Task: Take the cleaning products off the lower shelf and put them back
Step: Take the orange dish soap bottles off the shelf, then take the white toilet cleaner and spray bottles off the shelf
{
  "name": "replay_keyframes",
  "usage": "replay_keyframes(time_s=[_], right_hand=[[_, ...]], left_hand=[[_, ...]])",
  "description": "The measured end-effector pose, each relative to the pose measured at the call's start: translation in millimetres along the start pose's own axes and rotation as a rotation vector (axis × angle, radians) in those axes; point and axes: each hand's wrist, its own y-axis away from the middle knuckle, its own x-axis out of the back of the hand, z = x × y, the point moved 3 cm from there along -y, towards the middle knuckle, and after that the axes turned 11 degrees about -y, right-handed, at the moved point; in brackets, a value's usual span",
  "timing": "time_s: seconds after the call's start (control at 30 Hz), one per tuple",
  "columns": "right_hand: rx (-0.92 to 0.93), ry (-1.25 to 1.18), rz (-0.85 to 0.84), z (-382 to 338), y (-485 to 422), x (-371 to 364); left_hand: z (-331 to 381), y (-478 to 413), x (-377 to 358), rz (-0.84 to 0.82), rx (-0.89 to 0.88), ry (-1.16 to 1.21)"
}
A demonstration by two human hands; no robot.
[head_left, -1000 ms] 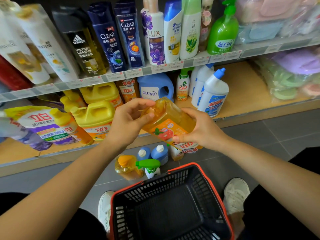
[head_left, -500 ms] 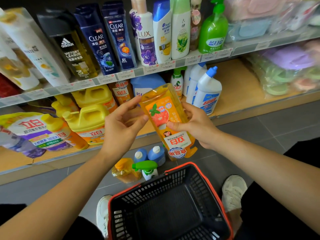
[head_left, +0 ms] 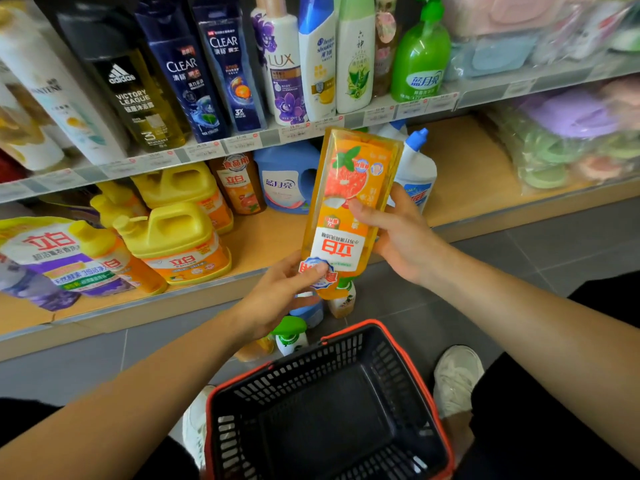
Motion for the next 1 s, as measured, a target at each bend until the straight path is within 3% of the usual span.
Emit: replay_keyframes(time_s=[0.1,0.3,0.43,0.53,0.63,0.77,0.87,1.0], right_hand=[[0.034,0.037,-0.054,-7,-1,7],[0.046,0.000,-0.009,-20,-2,36],[0.044,-0.024,0.057,-33,-6,70],[-0.080,0.089,0.058,-23,-6,97],[-0.168,0.329,0.105,-14,-7,120],[-0.032,0.890,0.254,-29,-35,138],[0.095,1.056,0.314,-60,-67,132],[0.177,1.170,0.289,-91,-106,124]], left_hand=[[4,-7,-4,-0.006,-0.007,0.139],[12,-16,-12,-0.072,-0.024,0.133],[16,-22,-14,0.068,-0.056,0.090],[16,-27,-16,0.152,-0.073,0.034],[14,-37,-17,0.243,-0.080,-0.196],[24,-64,-16,0.311,-0.077,-0.710],[32,-89,-25,0.287,-0.087,-1.048],[39,-128,-52,0.120,-0.148,-1.354]])
